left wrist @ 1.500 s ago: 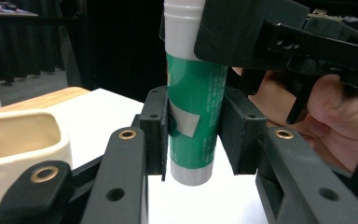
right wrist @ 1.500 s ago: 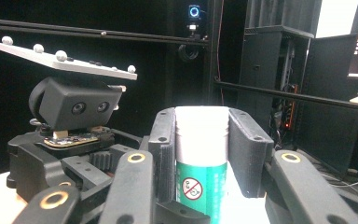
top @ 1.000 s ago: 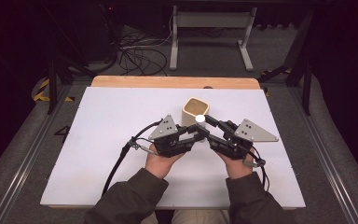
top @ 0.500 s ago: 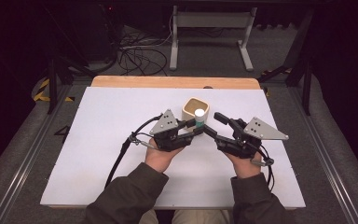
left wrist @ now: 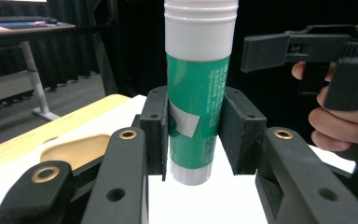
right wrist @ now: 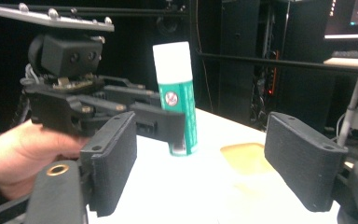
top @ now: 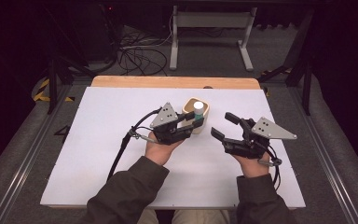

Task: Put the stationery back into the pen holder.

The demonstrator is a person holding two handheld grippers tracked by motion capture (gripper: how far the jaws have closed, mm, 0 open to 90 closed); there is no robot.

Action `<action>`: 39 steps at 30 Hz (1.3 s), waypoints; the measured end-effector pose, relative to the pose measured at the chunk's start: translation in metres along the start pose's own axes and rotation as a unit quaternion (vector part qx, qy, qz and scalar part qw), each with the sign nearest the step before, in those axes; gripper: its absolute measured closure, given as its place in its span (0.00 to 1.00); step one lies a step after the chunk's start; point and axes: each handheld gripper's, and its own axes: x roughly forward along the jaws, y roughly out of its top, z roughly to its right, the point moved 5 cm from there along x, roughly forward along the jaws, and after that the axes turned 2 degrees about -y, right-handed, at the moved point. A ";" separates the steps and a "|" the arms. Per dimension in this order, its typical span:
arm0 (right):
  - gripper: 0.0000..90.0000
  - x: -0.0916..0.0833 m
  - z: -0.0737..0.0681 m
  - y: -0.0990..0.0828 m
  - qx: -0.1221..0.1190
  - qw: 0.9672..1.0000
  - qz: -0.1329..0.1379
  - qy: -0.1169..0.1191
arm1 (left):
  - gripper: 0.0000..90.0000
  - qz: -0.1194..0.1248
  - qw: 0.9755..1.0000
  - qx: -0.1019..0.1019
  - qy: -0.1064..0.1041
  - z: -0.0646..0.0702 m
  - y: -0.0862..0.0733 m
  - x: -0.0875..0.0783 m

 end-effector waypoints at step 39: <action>0.13 -0.022 0.027 -0.005 0.013 0.999 -0.008 -0.032 | 0.73 0.004 0.998 -0.016 0.068 -0.052 0.001 0.035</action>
